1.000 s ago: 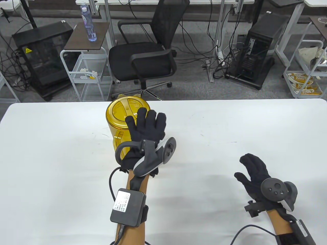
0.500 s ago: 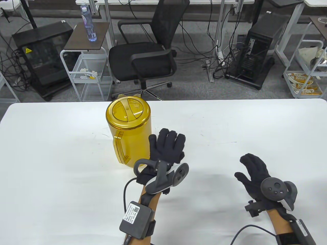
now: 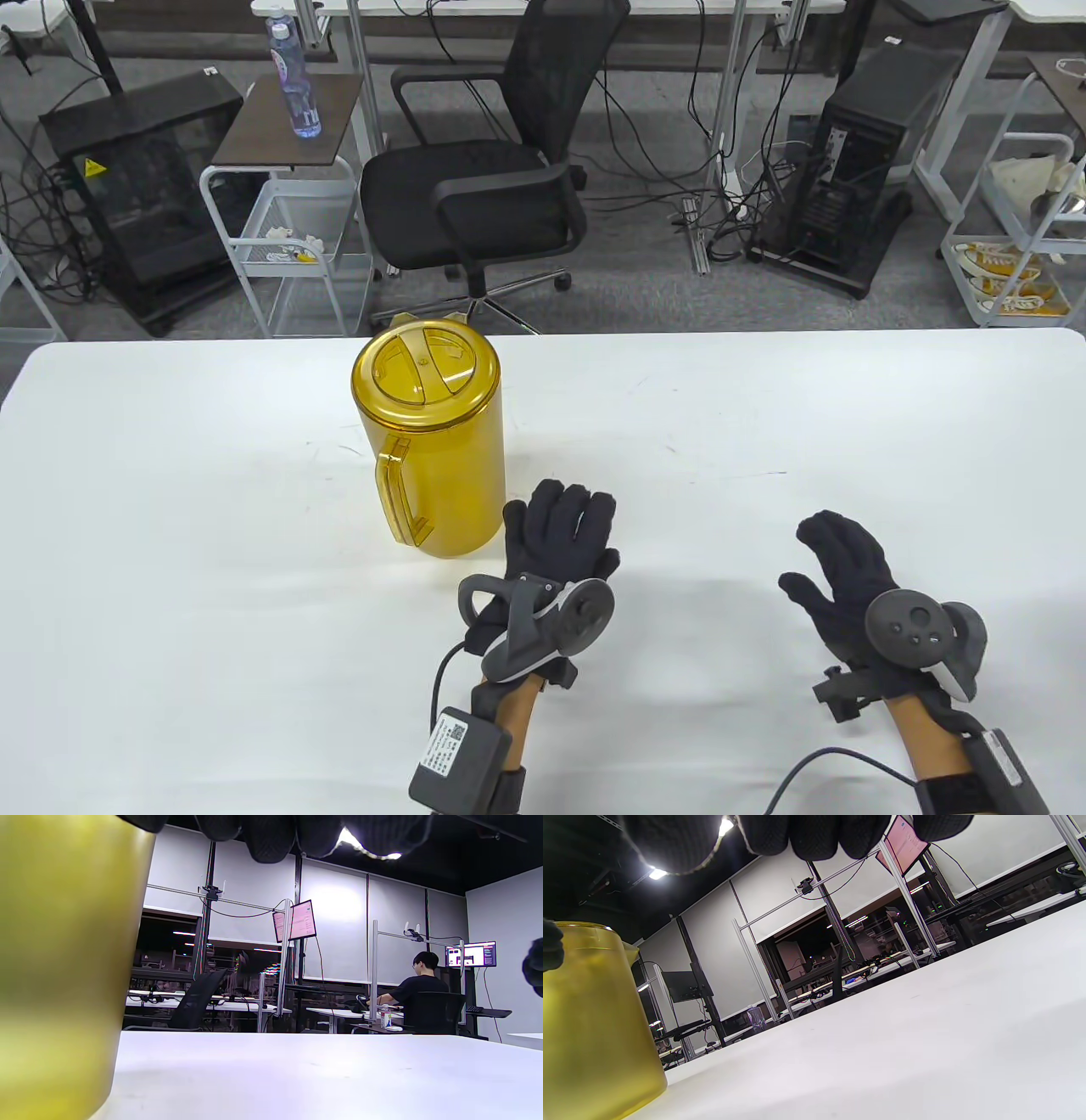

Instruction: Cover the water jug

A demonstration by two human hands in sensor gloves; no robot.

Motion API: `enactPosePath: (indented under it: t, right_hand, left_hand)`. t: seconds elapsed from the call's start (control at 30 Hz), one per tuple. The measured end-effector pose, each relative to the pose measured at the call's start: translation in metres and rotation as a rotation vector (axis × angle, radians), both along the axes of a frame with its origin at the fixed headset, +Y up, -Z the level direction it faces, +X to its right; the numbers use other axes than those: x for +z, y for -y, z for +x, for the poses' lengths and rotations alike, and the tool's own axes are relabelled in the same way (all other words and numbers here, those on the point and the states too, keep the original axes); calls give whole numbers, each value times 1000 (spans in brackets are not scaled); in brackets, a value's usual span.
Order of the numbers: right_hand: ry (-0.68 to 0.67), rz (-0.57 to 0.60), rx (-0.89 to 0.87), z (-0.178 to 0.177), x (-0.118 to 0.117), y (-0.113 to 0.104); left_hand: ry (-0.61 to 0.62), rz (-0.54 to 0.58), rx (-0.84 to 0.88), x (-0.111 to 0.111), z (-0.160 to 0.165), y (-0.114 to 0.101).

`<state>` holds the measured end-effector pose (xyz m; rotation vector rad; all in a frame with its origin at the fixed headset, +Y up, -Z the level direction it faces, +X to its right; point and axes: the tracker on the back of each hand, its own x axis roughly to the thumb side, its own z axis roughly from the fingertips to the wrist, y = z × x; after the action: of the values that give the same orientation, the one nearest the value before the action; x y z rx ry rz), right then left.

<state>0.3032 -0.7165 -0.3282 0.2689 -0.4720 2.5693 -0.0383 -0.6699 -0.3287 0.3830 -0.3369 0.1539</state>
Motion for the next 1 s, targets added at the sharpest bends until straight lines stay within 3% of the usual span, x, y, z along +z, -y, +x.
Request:
enactPosePath:
  t: [0.37,1.0]
  right_hand:
    - [0,-6,8,-1,-1,1]
    - [10,-16,14,0,-1,1]
  left_hand:
    - [12,-37,44,-1,-3,18]
    - [21,-77,60,-4,-11,27]
